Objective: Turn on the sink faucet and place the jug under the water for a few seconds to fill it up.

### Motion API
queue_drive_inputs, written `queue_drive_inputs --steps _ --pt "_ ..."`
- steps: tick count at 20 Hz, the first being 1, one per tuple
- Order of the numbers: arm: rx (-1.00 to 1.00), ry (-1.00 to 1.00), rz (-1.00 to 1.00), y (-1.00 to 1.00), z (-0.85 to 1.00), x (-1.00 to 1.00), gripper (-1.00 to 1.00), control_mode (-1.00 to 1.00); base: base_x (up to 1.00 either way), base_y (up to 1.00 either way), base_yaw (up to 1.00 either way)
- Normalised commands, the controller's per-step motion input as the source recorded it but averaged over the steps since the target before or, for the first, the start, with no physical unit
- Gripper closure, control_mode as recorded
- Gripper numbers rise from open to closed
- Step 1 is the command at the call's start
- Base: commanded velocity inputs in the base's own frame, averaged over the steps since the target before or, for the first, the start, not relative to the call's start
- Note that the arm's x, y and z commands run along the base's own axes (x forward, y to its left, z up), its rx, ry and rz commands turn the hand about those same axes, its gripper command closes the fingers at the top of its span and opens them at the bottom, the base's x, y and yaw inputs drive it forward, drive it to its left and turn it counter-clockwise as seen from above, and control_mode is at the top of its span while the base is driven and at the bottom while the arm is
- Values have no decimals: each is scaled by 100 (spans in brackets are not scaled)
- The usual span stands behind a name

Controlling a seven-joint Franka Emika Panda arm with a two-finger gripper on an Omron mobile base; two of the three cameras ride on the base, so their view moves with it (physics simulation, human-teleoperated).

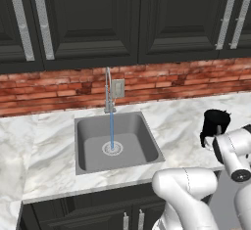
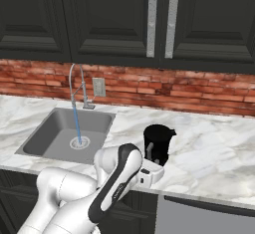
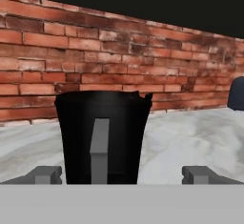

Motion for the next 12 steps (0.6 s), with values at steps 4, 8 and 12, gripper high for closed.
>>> queue_drive_inputs --steps 4,8,12 --pt "0 4 0 0 -8 24 -100 -100 0 0 0" --pt "0 4 0 0 -10 26 -100 -100 0 0 0" --pt "0 4 0 0 -12 30 -100 -100 0 0 0"
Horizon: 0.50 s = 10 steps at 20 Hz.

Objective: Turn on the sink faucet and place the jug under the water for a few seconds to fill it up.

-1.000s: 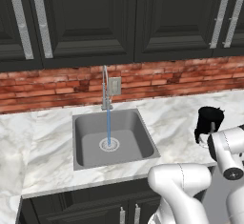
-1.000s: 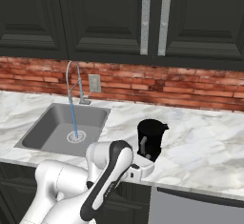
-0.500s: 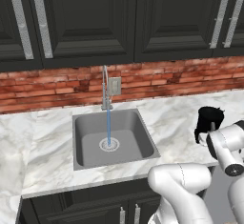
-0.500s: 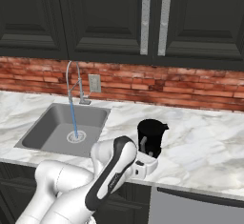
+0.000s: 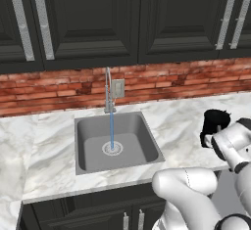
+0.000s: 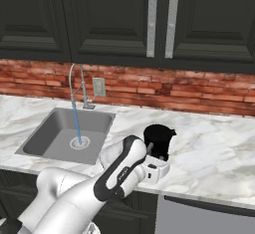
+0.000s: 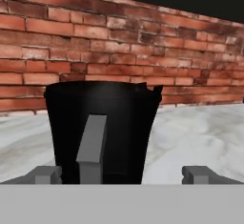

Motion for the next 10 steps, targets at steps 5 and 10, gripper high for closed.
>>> queue_drive_inputs --steps 5,10 --pt "0 3 0 0 -12 24 -100 -100 0 0 0" --pt "0 1 0 0 -10 3 -100 -100 0 0 0"
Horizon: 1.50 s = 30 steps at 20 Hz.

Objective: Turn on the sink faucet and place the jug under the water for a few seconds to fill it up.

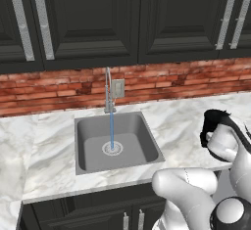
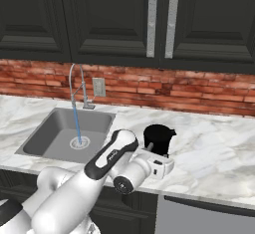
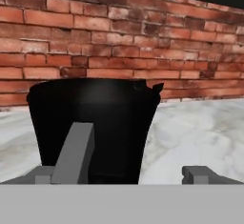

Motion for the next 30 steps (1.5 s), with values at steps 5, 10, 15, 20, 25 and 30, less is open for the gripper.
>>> queue_drive_inputs --steps 5,10,15,20,25,30 --pt "0 2 0 0 -11 2 -100 -100 0 0 0" --pt "0 3 0 5 -16 4 -100 -100 0 0 0" --pt "0 2 0 6 -17 6 -100 -100 0 0 0" --pt "0 1 0 11 -15 0 100 -100 0 0 0" --pt "0 0 0 20 -4 1 100 -100 0 0 0" --pt "0 0 0 25 0 11 100 -100 0 0 0"
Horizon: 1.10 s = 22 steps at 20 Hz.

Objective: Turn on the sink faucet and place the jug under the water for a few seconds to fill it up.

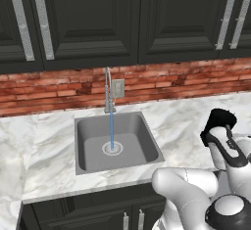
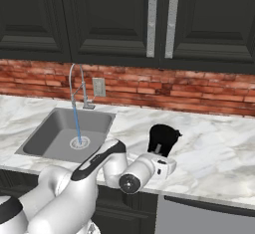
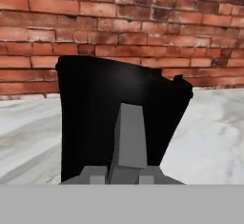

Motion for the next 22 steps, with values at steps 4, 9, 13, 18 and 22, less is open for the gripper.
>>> queue_drive_inputs --steps 4,9,13,18,22 --pt "0 0 0 30 0 17 100 -100 0 0 0" --pt "0 -1 0 19 5 6 100 -100 0 0 0" --pt "0 -13 1 22 31 -18 100 -100 0 0 0" --pt "0 -9 1 48 73 -32 100 -100 0 0 0" --pt "0 -2 0 42 98 -10 100 -100 0 0 0"
